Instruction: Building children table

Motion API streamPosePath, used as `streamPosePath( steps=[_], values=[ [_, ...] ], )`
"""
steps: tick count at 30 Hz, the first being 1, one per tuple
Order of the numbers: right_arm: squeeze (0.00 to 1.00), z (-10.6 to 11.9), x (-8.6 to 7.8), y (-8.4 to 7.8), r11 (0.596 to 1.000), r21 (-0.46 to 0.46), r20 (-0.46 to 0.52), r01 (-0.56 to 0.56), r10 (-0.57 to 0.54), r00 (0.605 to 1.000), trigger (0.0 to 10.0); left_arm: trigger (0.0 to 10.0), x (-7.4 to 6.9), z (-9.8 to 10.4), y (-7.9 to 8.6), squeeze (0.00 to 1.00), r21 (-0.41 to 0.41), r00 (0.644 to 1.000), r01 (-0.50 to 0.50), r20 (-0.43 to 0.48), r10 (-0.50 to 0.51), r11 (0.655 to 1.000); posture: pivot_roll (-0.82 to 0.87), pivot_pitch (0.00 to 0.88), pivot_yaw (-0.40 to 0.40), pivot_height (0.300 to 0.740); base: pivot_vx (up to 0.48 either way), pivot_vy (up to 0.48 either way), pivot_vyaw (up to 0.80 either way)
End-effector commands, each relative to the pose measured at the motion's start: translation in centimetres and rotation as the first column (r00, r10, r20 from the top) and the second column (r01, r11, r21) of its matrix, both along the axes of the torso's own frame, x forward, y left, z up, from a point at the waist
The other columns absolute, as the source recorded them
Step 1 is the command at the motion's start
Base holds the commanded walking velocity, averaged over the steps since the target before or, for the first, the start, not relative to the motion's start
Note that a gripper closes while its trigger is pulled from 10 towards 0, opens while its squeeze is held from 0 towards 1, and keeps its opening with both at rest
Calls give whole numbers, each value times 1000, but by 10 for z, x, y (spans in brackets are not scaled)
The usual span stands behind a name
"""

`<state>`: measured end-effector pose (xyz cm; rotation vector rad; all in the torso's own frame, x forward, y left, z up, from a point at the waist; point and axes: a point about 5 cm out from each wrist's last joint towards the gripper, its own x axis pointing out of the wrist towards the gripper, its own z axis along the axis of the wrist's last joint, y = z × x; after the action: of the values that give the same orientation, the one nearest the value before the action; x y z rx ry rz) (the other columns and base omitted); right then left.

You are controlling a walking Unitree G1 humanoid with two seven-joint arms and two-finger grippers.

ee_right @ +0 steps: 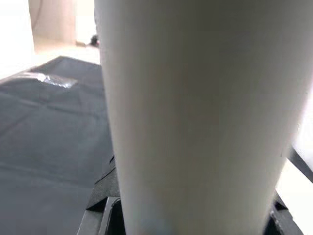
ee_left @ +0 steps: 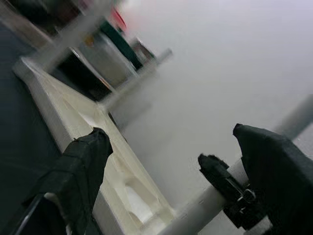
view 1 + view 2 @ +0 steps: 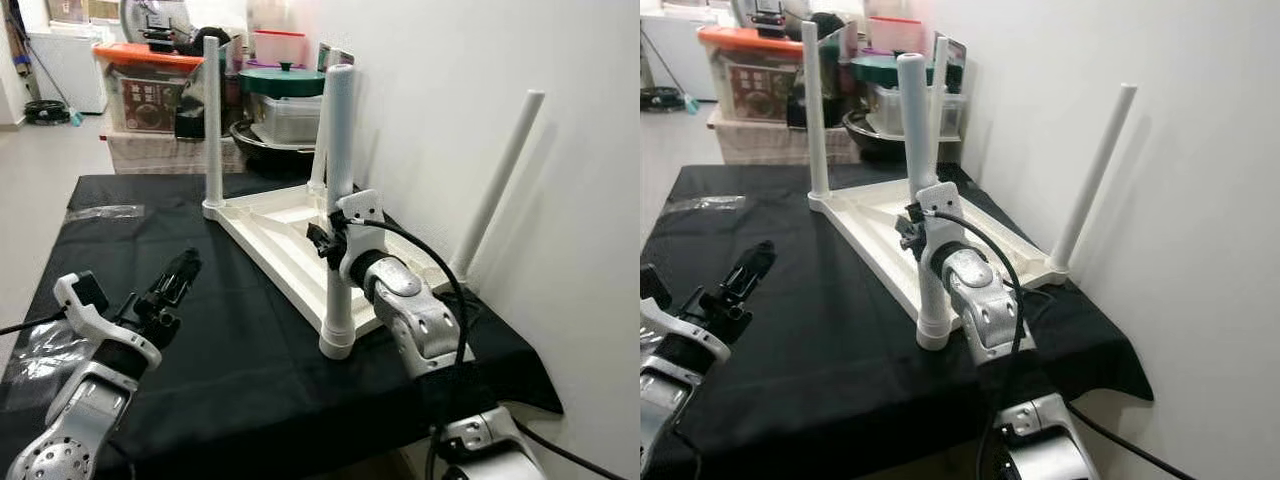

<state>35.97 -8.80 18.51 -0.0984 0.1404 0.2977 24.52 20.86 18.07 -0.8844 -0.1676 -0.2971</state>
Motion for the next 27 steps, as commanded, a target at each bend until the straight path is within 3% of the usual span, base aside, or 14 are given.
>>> streamPosePath(
  steps=[1,5,8,14,19,27],
  values=[
    [0,-82,-19,-8,998,-20,-375,59,-62,925,10000,10000,-1,-6,1,0,-4,1000,-13,-24,13,1000,52,0,-114,740,0,0,0],
    [0,-86,-21,-11,996,-5,-402,92,-86,911,10000,10000,-2,-6,1,0,-4,1000,-15,-25,15,1000,50,0,-113,740,0,0,0],
    [0,-97,-26,-17,986,17,-470,164,-137,872,10000,10000,-1,-7,0,0,-4,1000,-14,-28,14,1000,46,0,-108,740,0,0,0],
    [0,-100,-27,-20,977,44,-503,209,-159,850,10000,10000,-1,-7,1,0,-3,999,-13,-29,13,1000,46,0,-105,740,0,0,0],
    [0,-106,-25,-25,957,84,-561,278,-185,807,10000,10000,0,-7,1,0,4,999,-14,-31,14,1000,49,0,-104,740,0,0,0],
    [0,-103,-25,-22,963,112,-562,246,-143,815,10000,10000,0,-7,2,0,10,999,-18,-30,18,1000,50,0,-100,740,0,0,0]
  ],
)
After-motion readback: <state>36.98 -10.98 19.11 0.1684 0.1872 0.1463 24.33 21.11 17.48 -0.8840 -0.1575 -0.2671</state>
